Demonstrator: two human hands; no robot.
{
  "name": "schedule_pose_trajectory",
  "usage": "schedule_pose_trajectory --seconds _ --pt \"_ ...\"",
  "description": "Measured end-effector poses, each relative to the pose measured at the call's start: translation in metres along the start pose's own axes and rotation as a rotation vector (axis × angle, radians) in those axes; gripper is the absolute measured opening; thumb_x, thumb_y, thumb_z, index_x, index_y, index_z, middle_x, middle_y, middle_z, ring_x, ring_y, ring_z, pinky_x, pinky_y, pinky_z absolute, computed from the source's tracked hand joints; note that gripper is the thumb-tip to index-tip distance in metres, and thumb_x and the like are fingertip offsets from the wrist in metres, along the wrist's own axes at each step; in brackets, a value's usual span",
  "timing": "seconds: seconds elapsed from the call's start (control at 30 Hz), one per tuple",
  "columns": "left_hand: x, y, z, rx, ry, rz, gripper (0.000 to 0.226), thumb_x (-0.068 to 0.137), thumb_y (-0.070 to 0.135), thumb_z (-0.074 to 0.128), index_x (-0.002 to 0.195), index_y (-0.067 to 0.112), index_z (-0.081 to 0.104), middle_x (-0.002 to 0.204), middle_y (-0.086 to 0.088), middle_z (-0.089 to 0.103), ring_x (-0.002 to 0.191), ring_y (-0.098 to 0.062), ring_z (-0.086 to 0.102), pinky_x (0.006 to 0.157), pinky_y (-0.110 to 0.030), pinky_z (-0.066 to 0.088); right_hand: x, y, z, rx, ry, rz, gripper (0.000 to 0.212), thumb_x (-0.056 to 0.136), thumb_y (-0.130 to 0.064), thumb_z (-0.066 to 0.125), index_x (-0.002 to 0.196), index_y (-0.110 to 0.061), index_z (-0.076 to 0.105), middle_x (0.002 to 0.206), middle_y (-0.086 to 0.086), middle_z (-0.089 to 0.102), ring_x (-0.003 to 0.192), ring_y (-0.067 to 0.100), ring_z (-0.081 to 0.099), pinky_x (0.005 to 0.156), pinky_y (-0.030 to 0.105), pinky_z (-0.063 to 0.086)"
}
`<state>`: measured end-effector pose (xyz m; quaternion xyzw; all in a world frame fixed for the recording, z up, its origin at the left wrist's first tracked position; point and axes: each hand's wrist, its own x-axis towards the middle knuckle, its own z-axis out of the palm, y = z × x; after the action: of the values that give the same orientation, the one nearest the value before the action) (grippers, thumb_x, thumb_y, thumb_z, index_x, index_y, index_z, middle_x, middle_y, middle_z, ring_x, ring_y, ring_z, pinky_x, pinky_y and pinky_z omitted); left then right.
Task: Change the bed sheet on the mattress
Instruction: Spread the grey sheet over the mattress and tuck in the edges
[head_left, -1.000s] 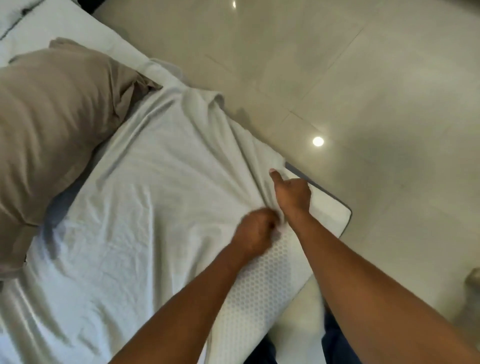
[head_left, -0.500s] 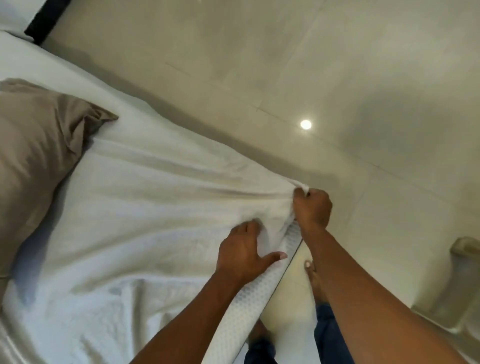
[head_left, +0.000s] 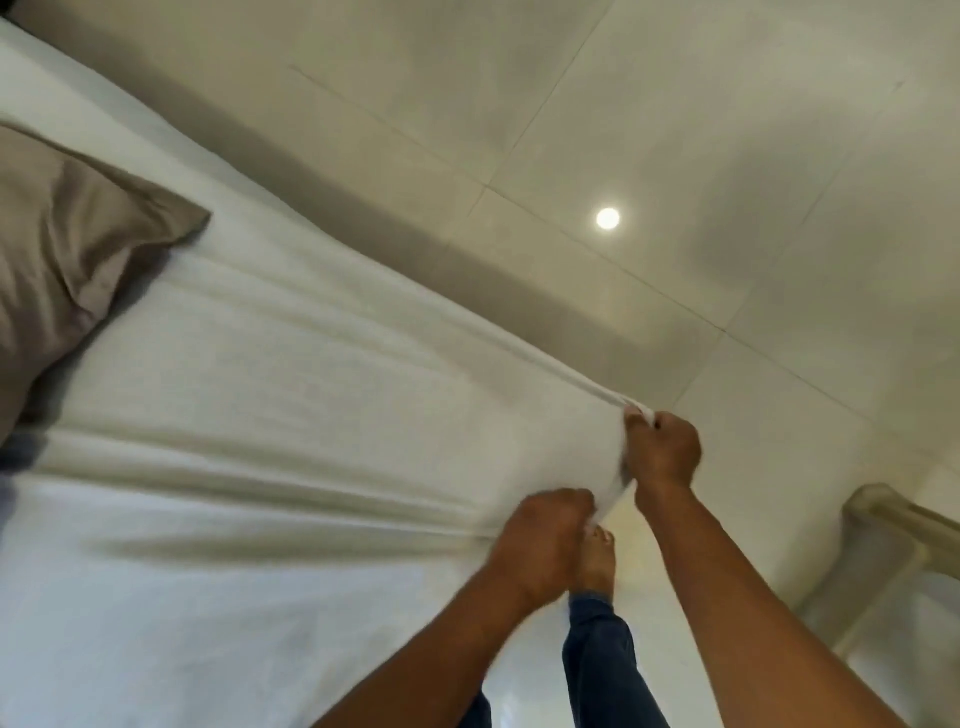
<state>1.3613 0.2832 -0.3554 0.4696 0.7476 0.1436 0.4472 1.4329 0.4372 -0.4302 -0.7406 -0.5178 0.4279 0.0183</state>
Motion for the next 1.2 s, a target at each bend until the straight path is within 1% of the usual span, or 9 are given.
schedule_pose_trajectory --seconds 0.13,0.27,0.43,0.53,0.63,0.77,0.93,1.0,1.2 --pt "0.008 0.014 0.017 0.036 -0.127 -0.121 0.012 0.095 0.011 0.055 0.1 0.001 0.06 0.101 -0.018 0.065 0.091 -0.036 0.062 0.079 -0.041 0.051 0.0 0.02 -0.001 -0.015 -0.023 0.078 0.03 0.099 -0.03 0.062 0.081 -0.006 0.063 0.081 0.011 0.064 0.075 0.027 0.058 0.056 0.029 0.036" --pt "0.002 -0.005 0.022 0.239 -0.144 -0.193 0.036 0.094 0.012 0.057 0.13 0.008 0.056 0.125 -0.013 0.061 0.114 -0.029 0.058 0.099 -0.037 0.047 -0.009 0.003 0.021 0.057 -0.178 0.205 0.023 0.097 -0.03 0.059 0.107 -0.011 0.067 0.1 0.005 0.069 0.086 0.024 0.069 0.073 0.037 0.06" --pt "-0.038 0.001 0.017 0.318 -0.03 -0.069 0.044 0.045 0.028 0.093 0.086 0.026 0.077 0.074 0.008 0.067 0.062 -0.004 0.064 0.052 -0.013 0.05 -0.04 -0.03 0.023 -0.078 -0.176 -0.036 0.032 0.099 -0.027 0.053 0.126 -0.012 0.059 0.118 0.007 0.066 0.107 0.028 0.062 0.086 0.034 0.048" --pt "-0.073 -0.013 0.019 0.222 -0.093 -0.209 0.05 0.081 0.01 0.072 0.13 0.013 0.061 0.115 -0.008 0.066 0.103 -0.02 0.066 0.083 -0.025 0.054 -0.077 -0.034 0.034 -0.153 -0.141 -0.23 0.03 0.101 -0.019 0.05 0.128 -0.008 0.058 0.124 0.014 0.065 0.113 0.034 0.061 0.086 0.033 0.043" --pt "-0.118 -0.037 0.035 0.187 0.012 -0.288 0.047 0.069 0.016 0.082 0.115 0.016 0.069 0.098 -0.006 0.069 0.087 -0.019 0.071 0.069 -0.028 0.06 -0.117 -0.022 0.049 -0.118 -0.134 -0.295 0.04 0.107 -0.023 0.043 0.139 -0.001 0.051 0.136 0.024 0.056 0.123 0.039 0.054 0.096 0.036 0.041" --pt "-0.203 -0.07 0.063 0.038 0.022 -0.584 0.039 0.1 0.014 0.044 0.138 0.019 0.052 0.137 -0.003 0.054 0.121 -0.026 0.056 0.094 -0.035 0.047 -0.176 0.013 0.067 -0.13 -0.13 -0.264 0.064 0.105 -0.041 0.047 0.147 0.007 0.035 0.145 0.031 0.047 0.131 0.046 0.049 0.106 0.047 0.042" --pt "-0.339 -0.13 0.132 -0.378 0.551 -0.97 0.024 0.096 0.031 0.052 0.094 0.016 0.071 0.098 -0.006 0.072 0.092 -0.029 0.068 0.076 -0.034 0.051 -0.279 0.112 0.097 -0.268 -0.404 -0.07 0.083 0.087 -0.082 0.046 0.136 -0.014 0.046 0.13 0.018 0.062 0.111 0.038 0.065 0.09 0.05 0.057" --pt "-0.396 -0.158 0.153 -0.804 0.926 -1.245 0.056 0.091 0.065 0.05 0.074 0.015 0.067 0.079 -0.01 0.072 0.078 -0.031 0.069 0.071 -0.04 0.054 -0.331 0.141 0.116 -0.042 -0.555 0.091 0.067 0.093 -0.065 0.059 0.128 -0.009 0.056 0.114 0.012 0.068 0.091 0.029 0.074 0.066 0.038 0.063" --pt "-0.51 -0.239 0.2 -1.834 1.539 -1.35 0.076 0.071 0.067 0.079 0.115 0.007 0.063 0.109 -0.015 0.066 0.1 -0.031 0.066 0.068 -0.043 0.061 -0.419 0.195 0.155 0.055 -0.45 -0.14 0.022 0.101 -0.024 0.057 0.091 -0.005 0.06 0.078 0.017 0.068 0.046 0.021 0.063 0.046 0.029 0.05"
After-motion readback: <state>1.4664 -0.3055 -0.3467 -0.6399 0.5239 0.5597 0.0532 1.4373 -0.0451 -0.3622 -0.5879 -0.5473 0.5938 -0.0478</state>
